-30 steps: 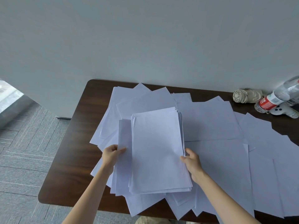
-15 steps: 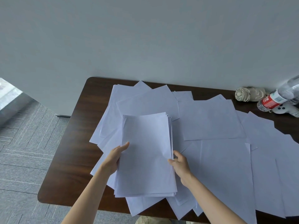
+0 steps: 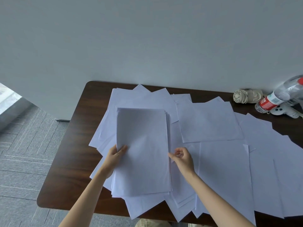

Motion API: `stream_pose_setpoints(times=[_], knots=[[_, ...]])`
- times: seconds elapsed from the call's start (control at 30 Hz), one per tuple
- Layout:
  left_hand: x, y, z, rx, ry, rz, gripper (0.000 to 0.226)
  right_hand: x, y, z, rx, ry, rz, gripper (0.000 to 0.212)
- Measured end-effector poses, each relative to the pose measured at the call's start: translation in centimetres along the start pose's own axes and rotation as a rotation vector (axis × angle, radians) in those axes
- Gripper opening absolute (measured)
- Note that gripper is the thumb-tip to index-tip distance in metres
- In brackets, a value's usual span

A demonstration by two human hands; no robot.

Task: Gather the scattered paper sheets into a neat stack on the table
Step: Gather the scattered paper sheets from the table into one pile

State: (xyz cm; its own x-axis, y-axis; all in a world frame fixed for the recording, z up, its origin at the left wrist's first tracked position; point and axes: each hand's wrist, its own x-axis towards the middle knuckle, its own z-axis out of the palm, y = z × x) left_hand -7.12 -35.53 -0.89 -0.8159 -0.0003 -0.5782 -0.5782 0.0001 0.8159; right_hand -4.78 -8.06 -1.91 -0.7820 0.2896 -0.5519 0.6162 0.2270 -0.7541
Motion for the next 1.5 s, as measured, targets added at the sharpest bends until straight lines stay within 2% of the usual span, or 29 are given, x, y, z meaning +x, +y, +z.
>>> stream_pose_setpoints(times=[0.13, 0.17, 0.23, 0.37, 0.43, 0.57, 0.7, 0.77, 0.83, 0.93, 1.03, 1.2, 1.37, 1.5], knots=[[-0.3, 1.7, 0.4, -0.089, -0.102, -0.044, 0.029, 0.6, -1.1, -1.5, 0.277, -0.288, 0.163, 0.047], [-0.3, 2.0, 0.7, -0.110, -0.134, -0.072, 0.032, 0.8, -1.2, -1.7, 0.333, -0.323, 0.160, 0.044], [-0.4, 2.8, 1.5, -0.165, -0.192, -0.123, 0.035, 0.9, -1.6, -2.2, 0.433, -0.300, 0.112, 0.022], [0.0, 4.0, 3.8, -0.199, -0.312, -0.178, 0.037, 1.6, -2.1, -3.7, 0.500, -0.193, 0.028, 0.019], [0.6, 4.0, 5.0, -0.155, -0.311, -0.158, 0.037, 2.1, -2.3, -4.6, 0.472, -0.166, 0.003, 0.016], [1.7, 3.4, 7.0, -0.088, -0.146, -0.053, 0.041, 3.6, -2.5, -6.0, 0.261, -0.140, -0.015, 0.012], [2.9, 2.3, 7.9, -0.096, -0.026, -0.023, 0.011, 5.6, -2.5, -7.3, 0.138, -0.018, -0.050, 0.007], [3.4, 1.9, 7.9, -0.093, 0.003, -0.026, 0.014, 6.6, -2.1, -8.0, -0.144, 0.108, -0.178, 0.014], [3.7, 1.7, 7.7, -0.087, 0.027, -0.029, 0.015, 7.6, -1.6, -8.5, -0.499, 0.155, -0.306, 0.039], [4.0, 1.4, 7.3, -0.079, 0.057, -0.044, 0.014, 8.9, -0.9, -9.0, -0.797, 0.056, -0.357, 0.087], [4.2, 1.1, 6.9, -0.080, 0.078, -0.061, 0.014, 10.0, -0.7, -9.4, -0.943, -0.026, -0.351, 0.102], [4.4, 1.0, 6.6, -0.097, 0.098, -0.072, 0.015, 11.0, -0.6, -10.0, -1.062, 0.064, -0.436, 0.089], [4.4, 0.9, 6.4, -0.120, 0.109, -0.066, 0.015, 11.2, -0.9, -10.0, -1.190, 0.212, -0.642, 0.057], [4.3, 0.7, 6.1, -0.143, 0.118, -0.081, 0.017, 10.9, -1.2, -10.7, -1.121, 0.212, -0.646, 0.051]])
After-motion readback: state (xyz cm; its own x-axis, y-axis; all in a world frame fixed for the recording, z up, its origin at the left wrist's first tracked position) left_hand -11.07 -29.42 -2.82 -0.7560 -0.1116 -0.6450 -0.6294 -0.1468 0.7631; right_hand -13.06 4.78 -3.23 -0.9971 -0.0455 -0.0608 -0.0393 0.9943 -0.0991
